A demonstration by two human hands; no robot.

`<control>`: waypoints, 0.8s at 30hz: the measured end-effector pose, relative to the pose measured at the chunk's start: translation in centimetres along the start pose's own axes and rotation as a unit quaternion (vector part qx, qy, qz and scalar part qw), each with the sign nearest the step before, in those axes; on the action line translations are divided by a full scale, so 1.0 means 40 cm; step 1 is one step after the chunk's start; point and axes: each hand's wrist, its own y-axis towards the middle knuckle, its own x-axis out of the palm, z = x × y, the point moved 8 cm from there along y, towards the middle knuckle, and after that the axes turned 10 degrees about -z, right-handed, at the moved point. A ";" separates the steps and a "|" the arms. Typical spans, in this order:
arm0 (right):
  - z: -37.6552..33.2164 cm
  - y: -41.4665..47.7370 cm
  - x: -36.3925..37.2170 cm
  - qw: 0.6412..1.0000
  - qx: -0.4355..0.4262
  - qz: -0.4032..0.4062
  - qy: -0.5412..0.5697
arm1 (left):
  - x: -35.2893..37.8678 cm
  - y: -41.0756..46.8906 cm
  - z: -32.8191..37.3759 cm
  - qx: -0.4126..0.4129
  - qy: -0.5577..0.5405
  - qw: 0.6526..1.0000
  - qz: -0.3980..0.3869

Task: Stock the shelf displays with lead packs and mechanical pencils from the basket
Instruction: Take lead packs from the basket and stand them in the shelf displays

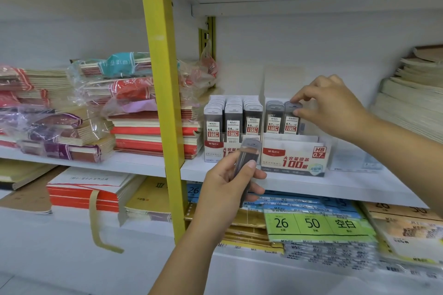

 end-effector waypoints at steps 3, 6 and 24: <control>-0.012 -0.024 -0.018 0.999 0.004 0.021 -0.034 | -0.005 -0.002 -0.006 -0.001 0.012 1.000 0.003; -0.062 -0.089 -0.045 0.997 -0.021 0.064 0.038 | -0.004 -0.004 -0.003 0.000 0.044 0.999 -0.005; -0.131 -0.199 0.077 0.861 0.045 -0.103 0.497 | 0.013 0.004 -0.014 -0.012 0.061 0.998 -0.011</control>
